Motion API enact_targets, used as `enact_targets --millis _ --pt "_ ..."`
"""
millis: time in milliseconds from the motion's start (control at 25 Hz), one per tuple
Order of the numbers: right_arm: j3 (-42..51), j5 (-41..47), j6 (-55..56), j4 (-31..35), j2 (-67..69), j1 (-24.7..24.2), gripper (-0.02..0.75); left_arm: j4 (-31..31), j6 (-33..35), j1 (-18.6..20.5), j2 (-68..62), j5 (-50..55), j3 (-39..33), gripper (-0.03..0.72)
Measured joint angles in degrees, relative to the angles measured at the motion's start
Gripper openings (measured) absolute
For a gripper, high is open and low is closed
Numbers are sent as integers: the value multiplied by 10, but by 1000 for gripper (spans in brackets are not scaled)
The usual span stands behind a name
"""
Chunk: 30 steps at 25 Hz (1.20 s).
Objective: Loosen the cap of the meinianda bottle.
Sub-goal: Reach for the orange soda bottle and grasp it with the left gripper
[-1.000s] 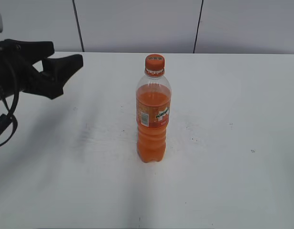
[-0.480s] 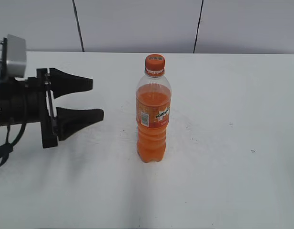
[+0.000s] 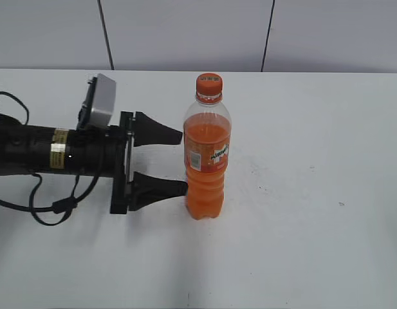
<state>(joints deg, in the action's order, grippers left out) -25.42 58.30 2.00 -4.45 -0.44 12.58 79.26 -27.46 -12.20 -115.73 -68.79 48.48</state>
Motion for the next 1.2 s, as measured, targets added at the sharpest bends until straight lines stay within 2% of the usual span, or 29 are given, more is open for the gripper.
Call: enact_targets --millis 160,440,760,1040,1200 --pt "0 0 0 0 0 0 246 -2 0 -38 -33 -1 32 631" --pt "0 0 0 0 0 0 246 -30 0 -73 -91 -1 89 607" --pt "0 0 0 0 0 0 246 -42 -14 -82 -129 -1 133 575" --pt "0 0 0 0 0 0 245 -41 -17 -85 -131 -5 135 411" --pt "0 0 0 0 0 0 245 -41 -18 -85 -131 -4 135 407"
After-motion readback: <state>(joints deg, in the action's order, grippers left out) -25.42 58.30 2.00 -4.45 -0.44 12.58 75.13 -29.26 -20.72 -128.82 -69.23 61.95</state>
